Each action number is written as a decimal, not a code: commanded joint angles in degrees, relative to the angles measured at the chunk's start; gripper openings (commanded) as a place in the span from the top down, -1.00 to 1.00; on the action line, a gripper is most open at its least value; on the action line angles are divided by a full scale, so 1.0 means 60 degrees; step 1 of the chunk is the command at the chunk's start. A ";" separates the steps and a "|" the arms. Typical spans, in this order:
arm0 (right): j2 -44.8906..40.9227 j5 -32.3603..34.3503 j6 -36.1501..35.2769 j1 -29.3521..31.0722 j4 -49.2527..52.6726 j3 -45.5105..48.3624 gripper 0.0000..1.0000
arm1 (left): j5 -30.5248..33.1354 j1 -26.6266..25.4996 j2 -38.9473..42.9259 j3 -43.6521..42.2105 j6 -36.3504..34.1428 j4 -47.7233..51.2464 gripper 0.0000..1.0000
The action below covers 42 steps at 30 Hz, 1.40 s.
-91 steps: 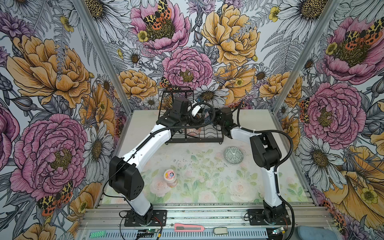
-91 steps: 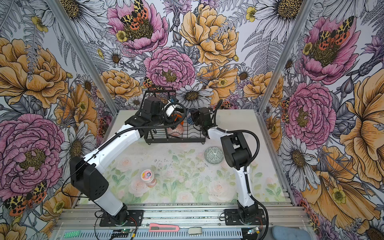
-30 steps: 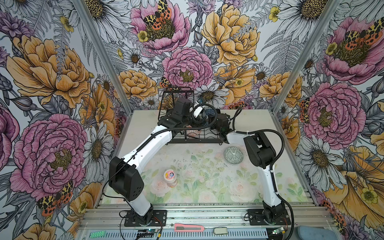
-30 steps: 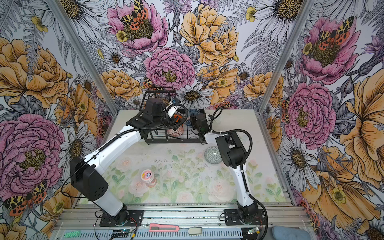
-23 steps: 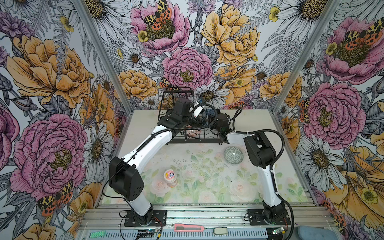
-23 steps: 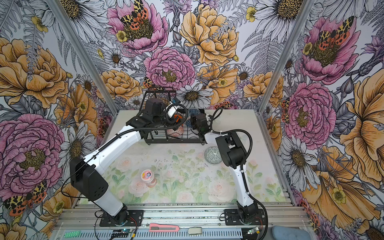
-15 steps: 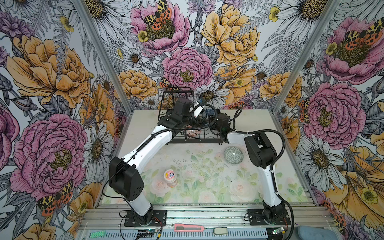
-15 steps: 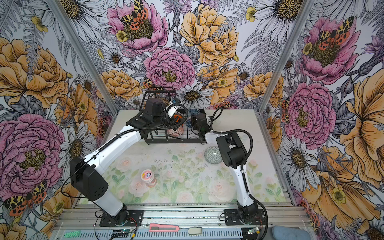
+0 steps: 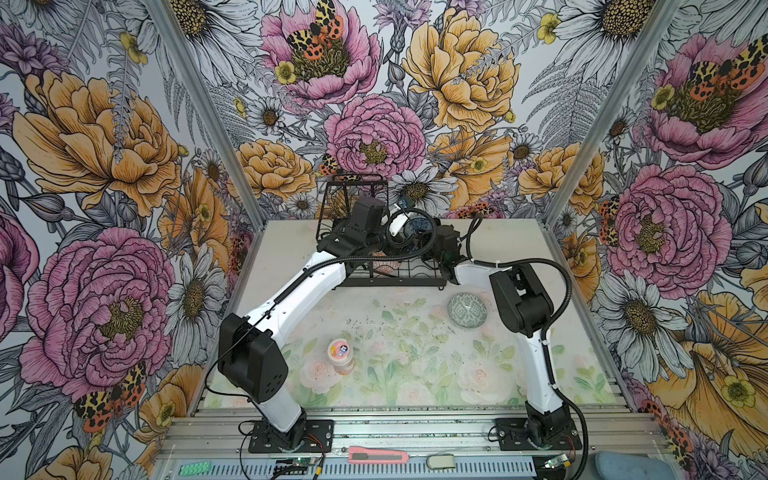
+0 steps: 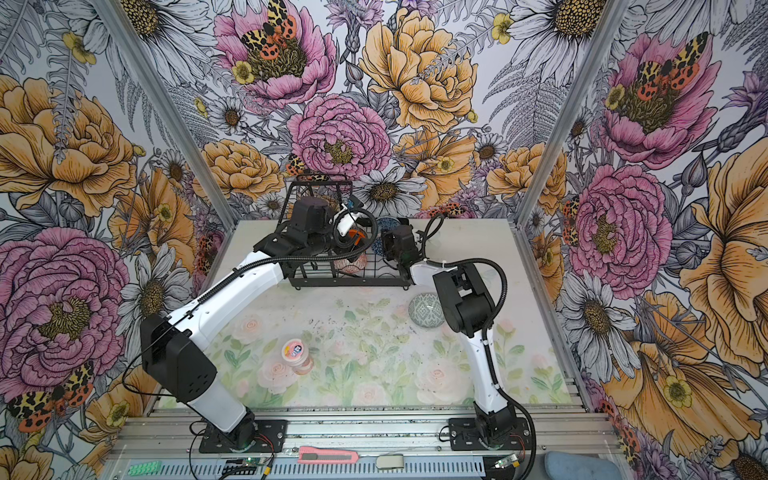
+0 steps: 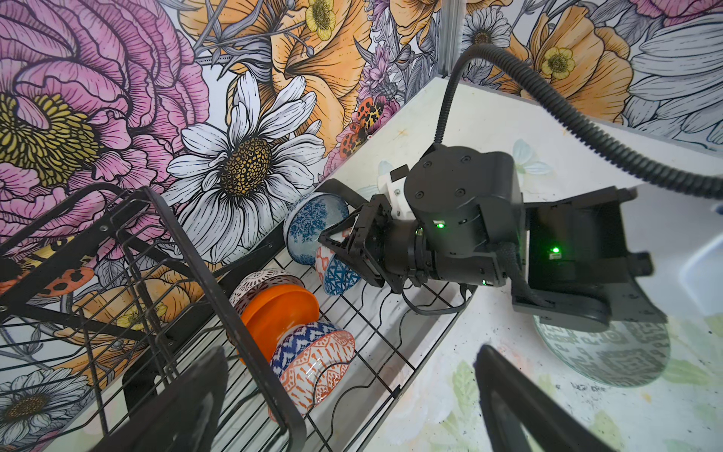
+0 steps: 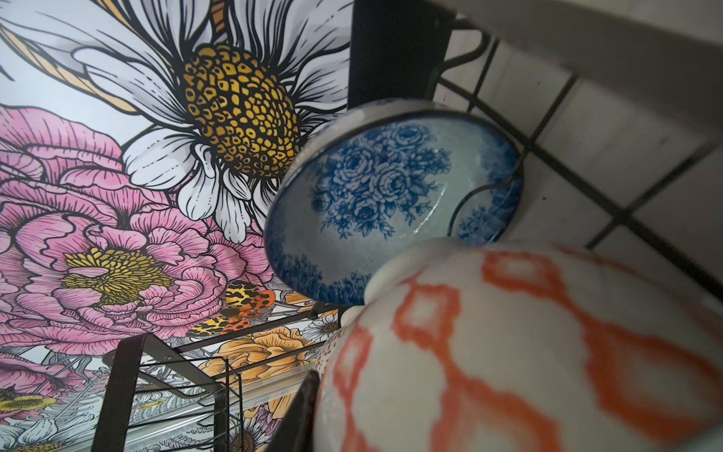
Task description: Load the bowls into the dish rack
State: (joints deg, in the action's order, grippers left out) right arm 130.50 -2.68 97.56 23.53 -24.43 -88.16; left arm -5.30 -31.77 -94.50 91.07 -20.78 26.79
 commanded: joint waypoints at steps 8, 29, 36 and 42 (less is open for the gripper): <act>-0.0317 -0.0301 -0.0438 -0.0126 0.0160 -0.0519 0.25 | 0.0102 -0.0052 -0.0142 0.0346 0.0210 -0.0197 -0.97; -0.1089 -0.0654 -0.0833 -0.0222 0.0257 -0.0332 -0.03 | 0.0325 -0.0006 0.0084 0.0144 0.0254 -0.0209 -0.97; -0.1628 -0.0608 -0.0846 -0.0252 0.0147 0.0268 -0.16 | 0.0307 -0.0040 0.0172 0.0071 0.0313 -0.0224 -0.97; -0.2139 -0.0691 -0.1042 -0.0344 0.0189 0.0843 -0.28 | 0.0334 -0.0068 0.0394 -0.0165 0.0313 -0.0230 -0.97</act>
State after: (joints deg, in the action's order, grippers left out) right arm 121.56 -6.35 93.14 22.04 -22.11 -84.36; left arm -4.23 -31.77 -94.48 91.05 -19.64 26.74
